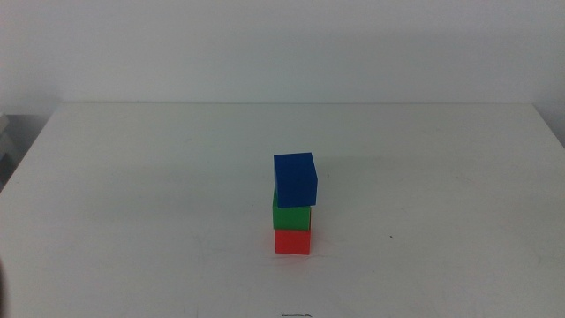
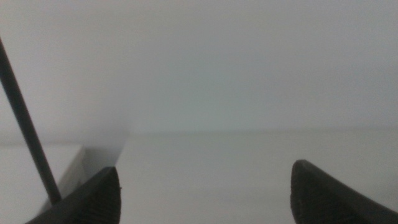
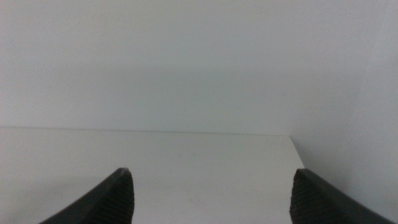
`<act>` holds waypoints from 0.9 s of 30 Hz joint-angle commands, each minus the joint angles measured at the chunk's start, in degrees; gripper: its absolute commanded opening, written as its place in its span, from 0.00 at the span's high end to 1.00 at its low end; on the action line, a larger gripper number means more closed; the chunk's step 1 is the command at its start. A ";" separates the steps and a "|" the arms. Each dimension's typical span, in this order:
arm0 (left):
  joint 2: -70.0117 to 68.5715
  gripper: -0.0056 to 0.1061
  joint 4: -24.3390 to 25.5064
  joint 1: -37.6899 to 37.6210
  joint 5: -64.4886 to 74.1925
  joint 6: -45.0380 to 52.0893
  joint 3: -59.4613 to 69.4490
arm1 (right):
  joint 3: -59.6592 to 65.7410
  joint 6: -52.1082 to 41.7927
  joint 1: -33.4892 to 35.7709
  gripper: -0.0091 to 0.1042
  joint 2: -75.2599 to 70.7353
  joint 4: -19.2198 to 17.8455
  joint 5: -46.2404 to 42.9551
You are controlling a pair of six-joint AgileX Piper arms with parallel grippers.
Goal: Stack red cubes first, then green, then blue cubes in a specific spot.
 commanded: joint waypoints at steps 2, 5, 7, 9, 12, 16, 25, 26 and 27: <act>-4.01 0.11 -0.61 0.08 -5.83 -0.47 5.46 | 6.28 -0.70 -0.39 0.35 -5.73 -1.12 -7.06; -8.01 0.11 -0.61 0.08 -7.98 -0.47 12.66 | 12.88 -0.70 -0.39 0.35 -11.54 -1.12 -6.85; -10.59 0.11 -0.61 0.08 -9.52 -0.47 17.05 | 17.19 -0.70 -0.39 0.35 -14.55 -1.12 -6.85; -12.93 0.11 -0.61 0.08 -10.84 -0.47 20.69 | 21.11 -0.70 -0.39 0.35 -16.81 -1.12 -6.85; -16.18 0.11 -0.61 0.08 -11.56 -0.47 25.31 | 25.46 -0.70 -0.39 0.35 -19.77 -1.12 -6.85; -20.18 0.11 -0.53 0.08 -9.75 -0.47 28.37 | 25.91 -0.70 -0.39 0.35 -21.76 -1.42 -3.45; -20.03 0.11 -0.53 0.08 -13.19 -0.47 28.30 | 25.91 -0.70 -0.39 0.35 -21.81 -1.42 -3.53; -20.03 0.11 -0.53 0.08 -13.19 -0.47 28.30 | 25.91 -0.70 -0.39 0.35 -21.81 -1.42 -3.53; -20.03 0.11 -0.53 0.08 -13.25 -0.47 28.24 | 25.91 -0.70 -0.39 0.35 -21.81 -1.42 -3.53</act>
